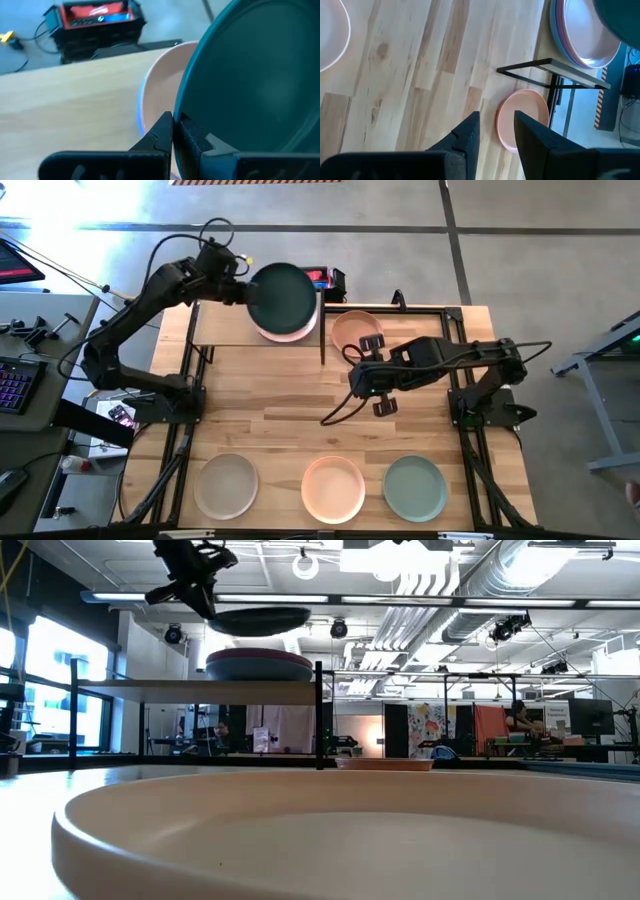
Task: Place and stack plates onto a shelf
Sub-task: Stack the dark green plate on top of the light pink plate on the shelf
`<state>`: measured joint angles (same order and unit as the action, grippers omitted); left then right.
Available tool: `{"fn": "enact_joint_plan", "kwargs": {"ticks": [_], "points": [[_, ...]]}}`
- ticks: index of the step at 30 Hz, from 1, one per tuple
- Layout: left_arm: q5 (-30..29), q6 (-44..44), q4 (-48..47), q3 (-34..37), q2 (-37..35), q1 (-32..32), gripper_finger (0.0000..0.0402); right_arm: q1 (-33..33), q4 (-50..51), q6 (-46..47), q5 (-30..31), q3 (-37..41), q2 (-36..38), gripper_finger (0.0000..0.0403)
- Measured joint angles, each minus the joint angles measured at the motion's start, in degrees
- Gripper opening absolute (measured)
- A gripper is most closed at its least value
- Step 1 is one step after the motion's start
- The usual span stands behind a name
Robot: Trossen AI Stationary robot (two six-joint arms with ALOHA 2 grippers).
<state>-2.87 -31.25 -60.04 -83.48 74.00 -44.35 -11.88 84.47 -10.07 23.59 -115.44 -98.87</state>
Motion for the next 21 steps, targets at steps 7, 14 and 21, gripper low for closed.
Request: {"fn": "enact_joint_plan", "kwargs": {"ticks": [7,14,21], "points": [[1.0,0.3,-2.6,0.0,3.0,-1.1,0.0005,0.0,0.0,1.1,-0.1,0.0,0.0,0.0099],[1.3,0.0,-2.7,0.0,5.5,-1.1,0.0005,0.0,0.0,2.1,-0.1,0.0,0.0,0.0099],[1.1,-0.1,-2.6,0.0,7.6,-1.1,0.0005,0.0,-0.1,4.1,-0.2,0.0,0.0,0.0099]]}}
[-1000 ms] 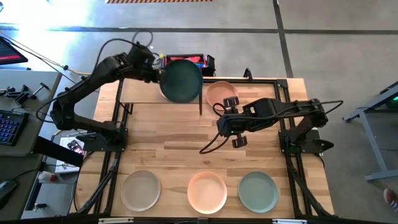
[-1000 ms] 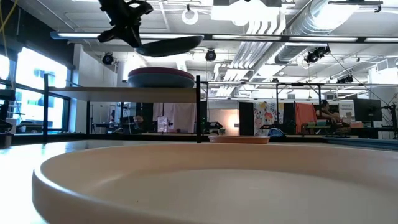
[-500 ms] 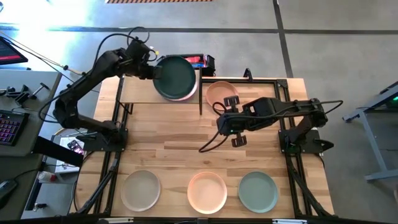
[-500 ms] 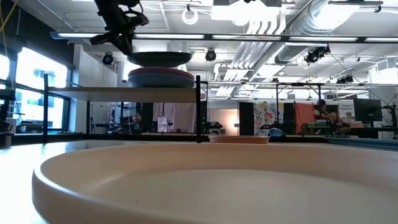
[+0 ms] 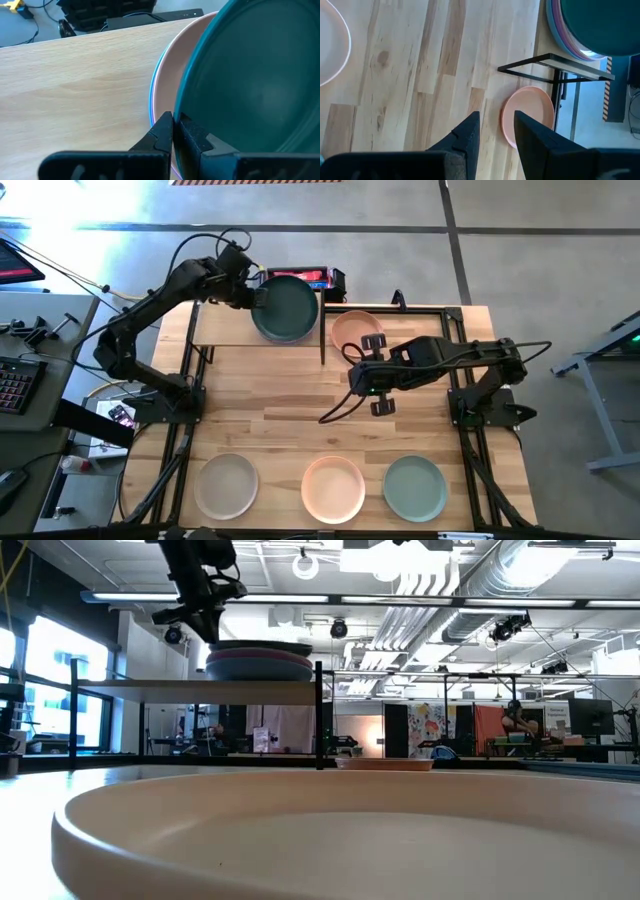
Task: Place and stack plates onto a shelf
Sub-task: Stack the dark green plate on top of the light pink plate on the shelf, then put the white plate on the shelf
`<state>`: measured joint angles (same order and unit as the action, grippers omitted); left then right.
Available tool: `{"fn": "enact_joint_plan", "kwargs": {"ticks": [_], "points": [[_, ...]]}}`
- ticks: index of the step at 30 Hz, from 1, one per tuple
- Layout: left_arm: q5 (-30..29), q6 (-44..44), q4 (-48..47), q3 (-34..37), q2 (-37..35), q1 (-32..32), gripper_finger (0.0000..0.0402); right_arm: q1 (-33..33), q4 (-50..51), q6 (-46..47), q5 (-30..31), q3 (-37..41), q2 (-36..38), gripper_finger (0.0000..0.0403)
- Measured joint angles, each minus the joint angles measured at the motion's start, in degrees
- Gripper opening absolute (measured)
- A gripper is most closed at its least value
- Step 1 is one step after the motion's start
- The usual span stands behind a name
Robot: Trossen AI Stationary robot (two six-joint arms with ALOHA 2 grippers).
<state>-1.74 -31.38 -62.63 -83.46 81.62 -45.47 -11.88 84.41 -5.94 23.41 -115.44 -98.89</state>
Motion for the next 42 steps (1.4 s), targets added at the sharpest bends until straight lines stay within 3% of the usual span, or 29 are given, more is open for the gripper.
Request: {"fn": "enact_joint_plan", "kwargs": {"ticks": [12,22,42], "points": [[0.2,0.7,-0.1,0.0,2.2,0.0,0.0048,0.0,0.0,1.1,0.0,0.0,0.0,0.0099],[4.2,1.7,-1.0,-1.8,1.8,0.0,0.0089,0.0,-0.2,1.0,0.0,0.0,0.0,0.0099],[4.0,4.6,-10.2,-4.1,1.7,0.0,0.0095,0.0,-0.4,1.0,0.0,0.0,0.0,0.0099]]}}
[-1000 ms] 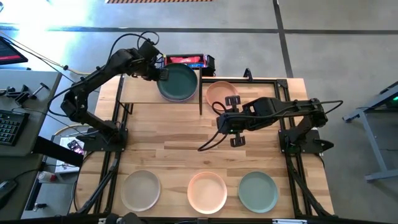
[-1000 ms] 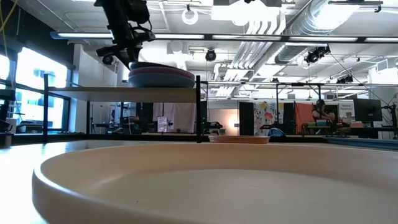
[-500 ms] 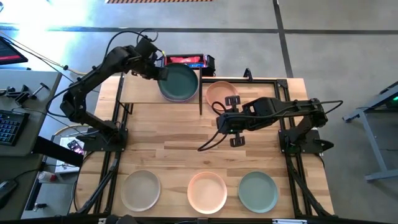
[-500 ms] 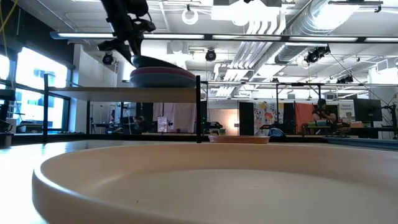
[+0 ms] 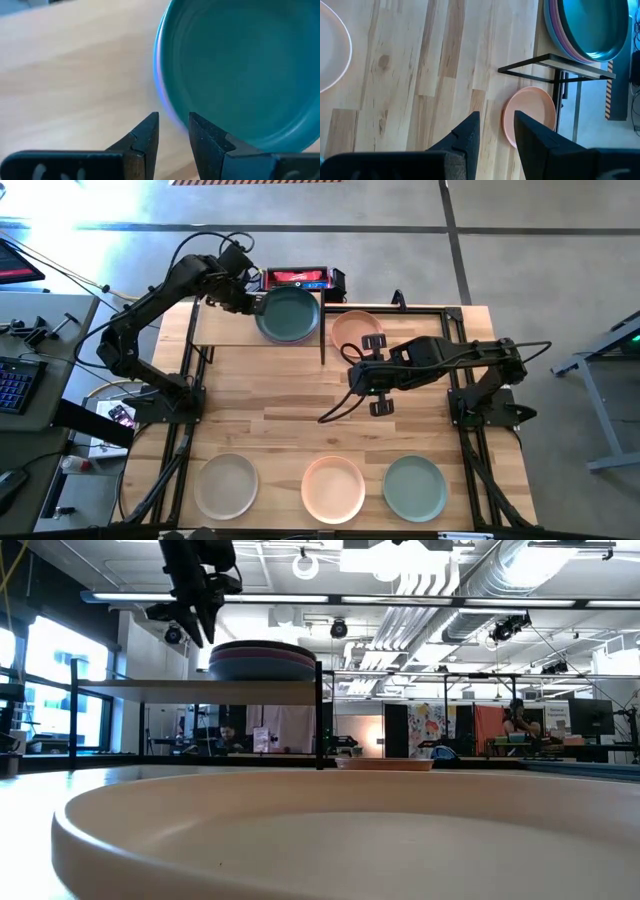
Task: Place and stack plates onto a shelf
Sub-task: Put the white plate on the shelf
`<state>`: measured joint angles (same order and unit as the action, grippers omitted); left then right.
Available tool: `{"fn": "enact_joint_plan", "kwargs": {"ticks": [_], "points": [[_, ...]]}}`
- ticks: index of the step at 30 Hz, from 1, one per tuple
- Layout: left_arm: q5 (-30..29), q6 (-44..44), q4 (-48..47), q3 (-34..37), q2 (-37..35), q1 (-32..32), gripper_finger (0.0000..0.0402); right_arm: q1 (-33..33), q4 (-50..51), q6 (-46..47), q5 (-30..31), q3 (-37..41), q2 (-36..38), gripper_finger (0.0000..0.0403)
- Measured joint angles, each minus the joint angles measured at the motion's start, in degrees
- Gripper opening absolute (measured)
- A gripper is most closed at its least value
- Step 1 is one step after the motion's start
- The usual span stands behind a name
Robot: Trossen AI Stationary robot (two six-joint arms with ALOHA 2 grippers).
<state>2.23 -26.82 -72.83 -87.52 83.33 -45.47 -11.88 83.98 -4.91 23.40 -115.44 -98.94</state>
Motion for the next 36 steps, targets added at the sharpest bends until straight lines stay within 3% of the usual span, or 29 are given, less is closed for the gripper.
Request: {"fn": "enact_joint_plan", "kwargs": {"ticks": [11,16,24,36], "points": [[-3.5,2.1,-8.0,0.0,0.0,0.2,0.0095,0.0,0.0,1.9,0.0,0.0,0.0,0.0099],[-0.3,2.1,-11.4,0.9,0.1,1.6,0.0095,0.3,0.2,4.8,-0.7,0.0,0.0,0.0099],[0.7,3.1,-17.1,1.1,0.1,11.7,0.0094,2.2,1.1,11.6,-9.0,0.0,0.0,0.0099],[2.7,-4.8,-17.2,1.1,0.0,32.1,0.0094,2.6,1.2,17.6,-17.5,0.0,-0.9,0.0099]]}}
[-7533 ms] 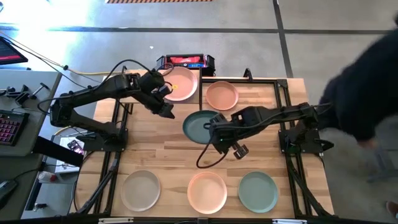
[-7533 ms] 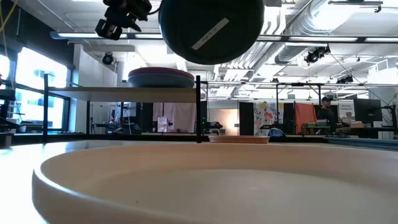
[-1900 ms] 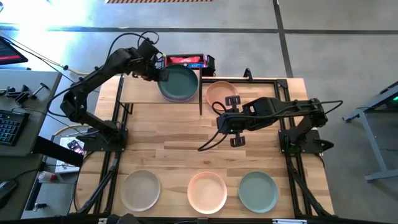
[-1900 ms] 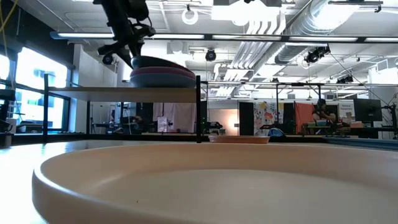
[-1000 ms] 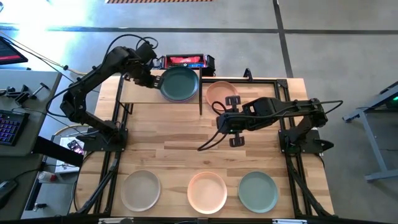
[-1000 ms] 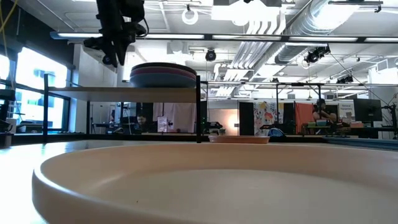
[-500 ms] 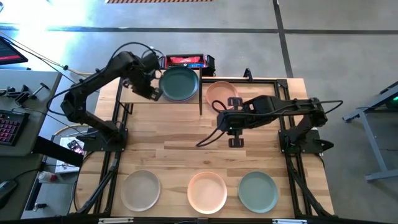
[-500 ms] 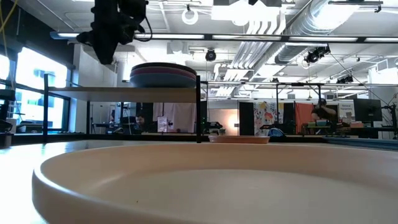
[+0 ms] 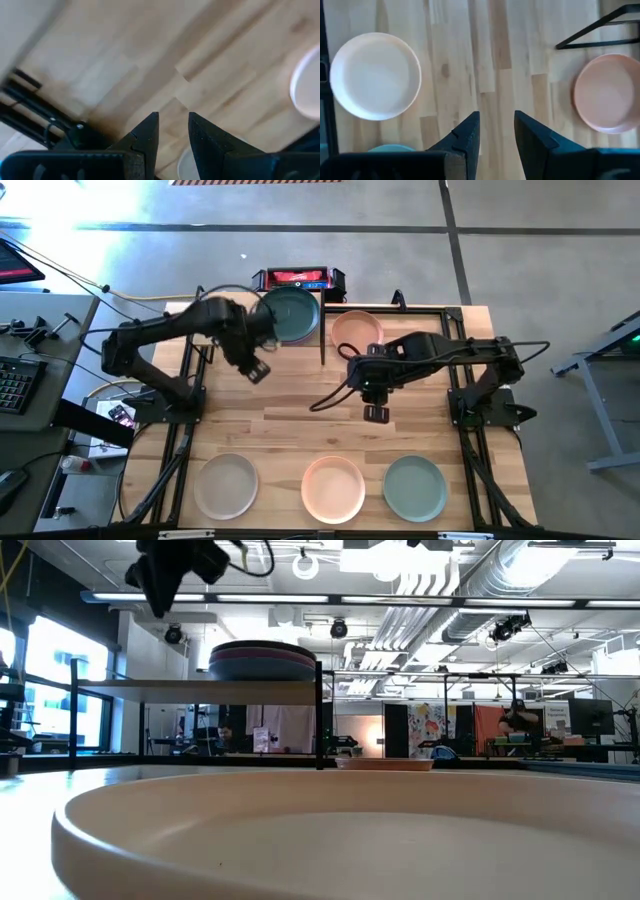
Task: Place and stack plates onto a shelf
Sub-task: Put the white plate on the shelf
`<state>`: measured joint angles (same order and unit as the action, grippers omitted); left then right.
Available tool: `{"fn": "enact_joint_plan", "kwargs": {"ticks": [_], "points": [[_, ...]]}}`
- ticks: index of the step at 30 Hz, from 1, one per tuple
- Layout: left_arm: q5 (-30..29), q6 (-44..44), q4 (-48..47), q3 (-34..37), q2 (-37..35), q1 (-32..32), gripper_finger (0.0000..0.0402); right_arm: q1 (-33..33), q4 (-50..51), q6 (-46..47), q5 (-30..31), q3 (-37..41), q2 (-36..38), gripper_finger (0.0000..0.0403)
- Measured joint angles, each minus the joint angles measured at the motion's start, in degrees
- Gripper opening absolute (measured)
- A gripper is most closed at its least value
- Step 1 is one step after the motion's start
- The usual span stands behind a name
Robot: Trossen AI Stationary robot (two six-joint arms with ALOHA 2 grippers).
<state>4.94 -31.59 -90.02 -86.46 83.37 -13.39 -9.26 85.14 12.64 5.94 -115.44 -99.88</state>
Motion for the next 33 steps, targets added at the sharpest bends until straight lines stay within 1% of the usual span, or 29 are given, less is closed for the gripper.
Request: {"fn": "enact_joint_plan", "kwargs": {"ticks": [7,11,15,20,25,29,33], "points": [[0.5,-5.5,0.0,0.0,0.0,13.7,0.0094,-0.8,3.1,0.4,-0.4,0.0,-1.5,0.0099],[0.5,-8.0,0.0,0.0,0.0,21.0,0.0094,-1.7,3.1,1.1,-0.4,0.1,-1.5,0.0099],[0.1,-8.7,0.0,0.0,0.0,27.7,0.0094,-2.7,3.1,5.2,-0.4,0.1,-1.5,0.0099],[-3.6,-9.3,0.0,0.0,0.0,35.9,0.0094,-4.4,2.8,10.2,-0.4,0.1,-1.5,0.0099],[-4.9,-14.6,0.2,0.2,0.0,43.2,0.0094,-5.9,1.4,16.1,-0.4,0.1,-1.5,0.0099],[-6.0,-18.7,1.5,2.3,-0.1,48.7,0.0094,-7.1,-0.6,19.3,-0.3,0.1,-1.5,0.0099],[-7.0,-22.8,2.0,6.6,-0.1,52.4,0.0094,-8.3,-1.3,22.5,0.0,0.1,-1.5,0.0099]]}}
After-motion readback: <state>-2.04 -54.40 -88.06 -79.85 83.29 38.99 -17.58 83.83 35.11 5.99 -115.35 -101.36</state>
